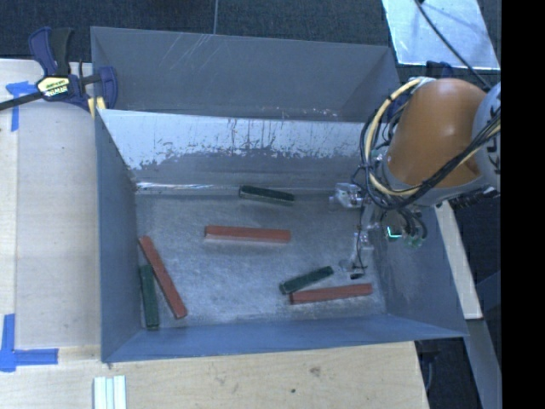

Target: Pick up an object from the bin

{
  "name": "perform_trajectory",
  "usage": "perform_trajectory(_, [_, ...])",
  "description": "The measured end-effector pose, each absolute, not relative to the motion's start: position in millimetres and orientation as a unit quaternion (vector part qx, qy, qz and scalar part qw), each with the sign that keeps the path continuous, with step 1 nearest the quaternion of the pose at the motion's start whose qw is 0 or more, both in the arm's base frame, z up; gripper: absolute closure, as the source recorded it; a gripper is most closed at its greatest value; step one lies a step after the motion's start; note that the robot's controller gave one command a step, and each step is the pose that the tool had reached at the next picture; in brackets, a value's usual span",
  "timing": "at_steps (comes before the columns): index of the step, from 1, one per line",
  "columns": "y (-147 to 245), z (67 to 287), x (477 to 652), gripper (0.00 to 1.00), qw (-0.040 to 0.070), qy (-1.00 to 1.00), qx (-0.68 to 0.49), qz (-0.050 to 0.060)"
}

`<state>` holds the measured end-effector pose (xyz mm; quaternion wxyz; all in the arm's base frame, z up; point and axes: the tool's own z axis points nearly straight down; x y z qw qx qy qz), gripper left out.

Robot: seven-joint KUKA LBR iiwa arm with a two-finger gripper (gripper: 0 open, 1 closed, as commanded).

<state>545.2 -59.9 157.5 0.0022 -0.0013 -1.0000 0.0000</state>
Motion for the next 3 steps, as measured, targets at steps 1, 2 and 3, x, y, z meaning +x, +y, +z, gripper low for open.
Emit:
perform_trajectory(1, [-62, 68, 502.6, 0.00, 0.002, -0.998, 0.067, 0.000])
perform_trajectory(2, [-43, 101, 503.7, 0.00, -0.004, -0.990, 0.144, 0.000])
perform_trajectory(3, [-39, 114, 503.8, 0.00, -0.005, -0.997, 0.075, 0.000])
